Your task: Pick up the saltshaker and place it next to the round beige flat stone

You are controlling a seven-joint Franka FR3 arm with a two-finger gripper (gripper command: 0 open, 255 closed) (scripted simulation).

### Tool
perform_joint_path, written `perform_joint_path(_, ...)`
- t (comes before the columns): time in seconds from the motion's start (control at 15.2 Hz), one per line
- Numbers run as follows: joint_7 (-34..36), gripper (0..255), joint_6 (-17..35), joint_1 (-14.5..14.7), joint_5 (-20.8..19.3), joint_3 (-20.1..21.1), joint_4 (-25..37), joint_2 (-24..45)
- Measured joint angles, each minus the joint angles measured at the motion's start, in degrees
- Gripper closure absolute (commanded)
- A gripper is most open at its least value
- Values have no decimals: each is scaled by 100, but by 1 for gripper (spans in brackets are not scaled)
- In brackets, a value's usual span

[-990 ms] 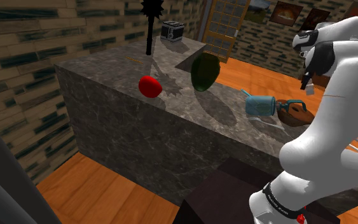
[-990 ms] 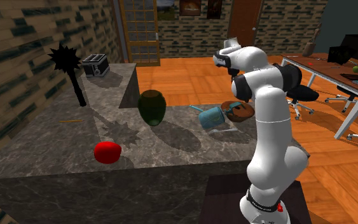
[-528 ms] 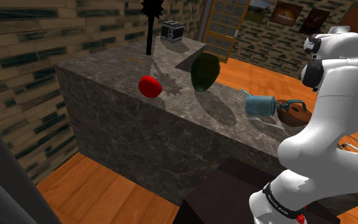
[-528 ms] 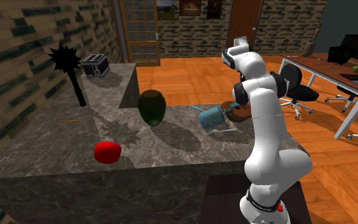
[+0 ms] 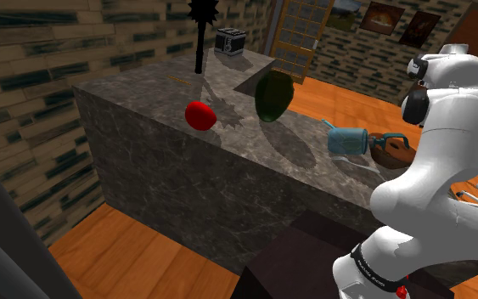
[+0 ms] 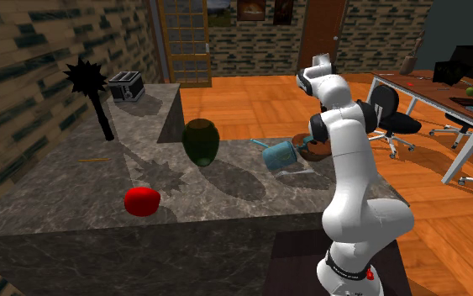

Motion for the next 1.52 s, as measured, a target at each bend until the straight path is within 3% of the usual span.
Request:
perform_joint_path(0.59,97,255,801,199,-37,-7,-966,-122)
perform_joint_path(1.52,217,255,1762,302,0,45,-1800,48)
